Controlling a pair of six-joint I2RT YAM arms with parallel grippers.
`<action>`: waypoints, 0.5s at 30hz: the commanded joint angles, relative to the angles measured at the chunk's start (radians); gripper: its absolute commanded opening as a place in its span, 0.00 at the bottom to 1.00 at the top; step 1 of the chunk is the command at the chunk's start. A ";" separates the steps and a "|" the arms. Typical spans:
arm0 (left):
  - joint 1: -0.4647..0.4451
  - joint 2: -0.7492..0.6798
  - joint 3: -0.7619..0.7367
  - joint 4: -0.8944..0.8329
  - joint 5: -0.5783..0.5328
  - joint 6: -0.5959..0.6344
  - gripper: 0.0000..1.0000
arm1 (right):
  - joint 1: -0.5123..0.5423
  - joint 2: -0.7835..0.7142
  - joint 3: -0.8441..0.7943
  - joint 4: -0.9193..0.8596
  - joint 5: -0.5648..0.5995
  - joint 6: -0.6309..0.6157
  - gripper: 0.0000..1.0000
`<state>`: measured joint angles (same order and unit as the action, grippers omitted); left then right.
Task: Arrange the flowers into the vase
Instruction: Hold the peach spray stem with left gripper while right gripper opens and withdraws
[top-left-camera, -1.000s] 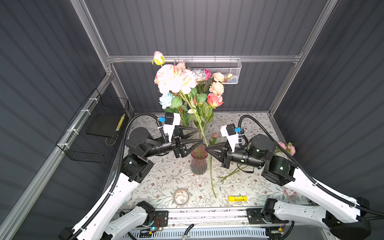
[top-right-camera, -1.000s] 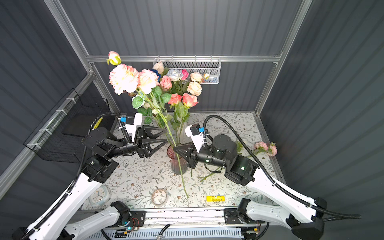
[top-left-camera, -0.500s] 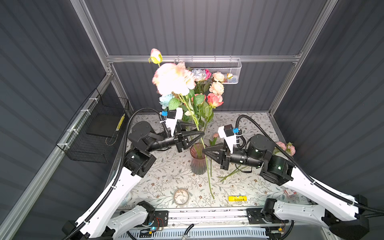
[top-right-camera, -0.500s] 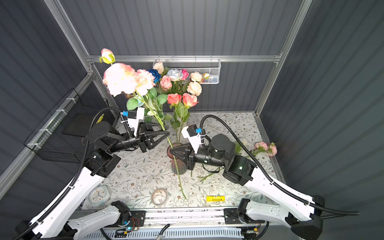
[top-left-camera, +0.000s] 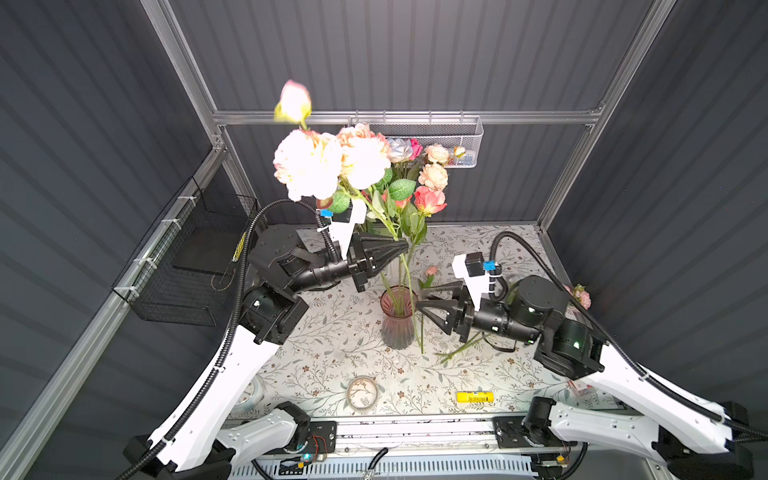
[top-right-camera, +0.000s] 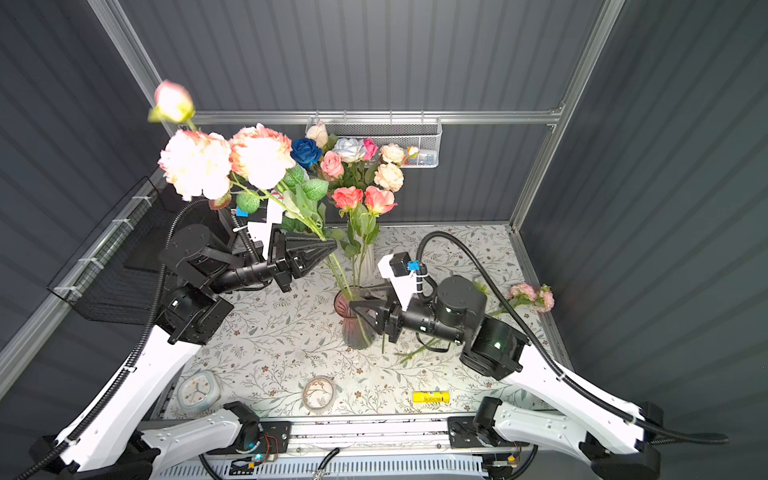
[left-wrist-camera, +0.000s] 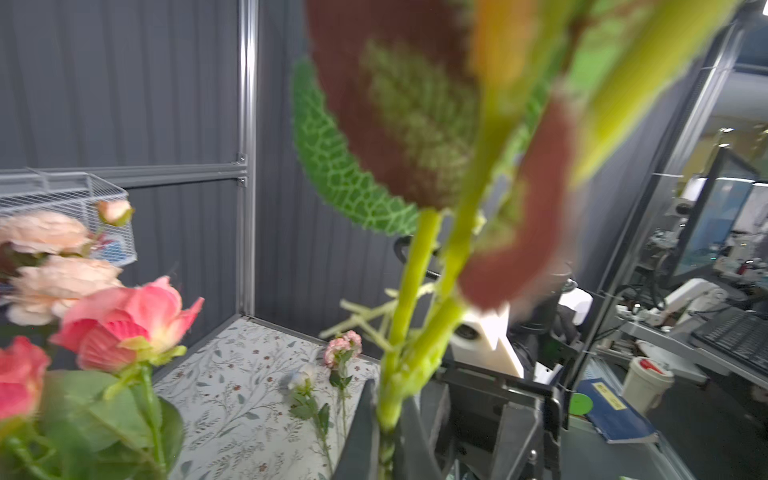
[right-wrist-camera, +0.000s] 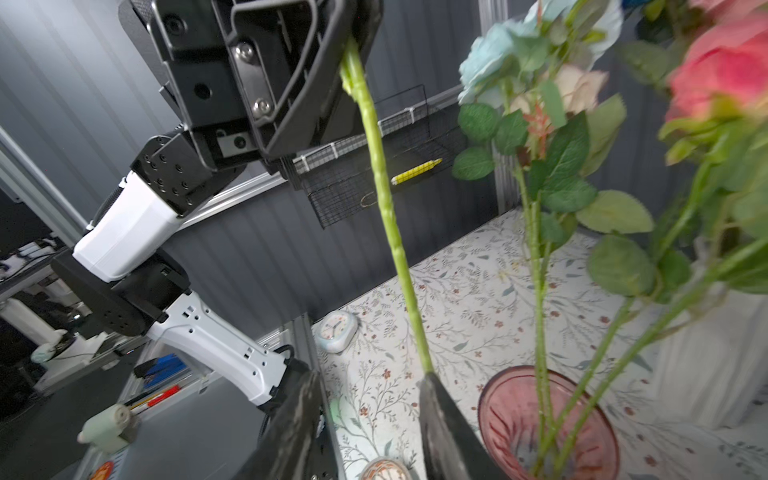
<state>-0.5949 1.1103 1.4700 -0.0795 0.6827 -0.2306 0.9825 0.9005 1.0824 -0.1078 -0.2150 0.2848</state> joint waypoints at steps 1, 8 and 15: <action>0.004 0.029 0.120 -0.144 -0.106 0.188 0.00 | 0.002 -0.082 -0.014 -0.052 0.109 -0.043 0.44; 0.005 0.129 0.239 -0.201 -0.199 0.302 0.00 | 0.002 -0.195 -0.031 -0.110 0.181 -0.059 0.45; 0.006 0.130 0.096 -0.144 -0.214 0.255 0.00 | 0.002 -0.238 -0.065 -0.130 0.216 -0.062 0.46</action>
<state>-0.5949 1.2560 1.6249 -0.2401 0.4957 0.0235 0.9825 0.6708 1.0332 -0.2119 -0.0326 0.2382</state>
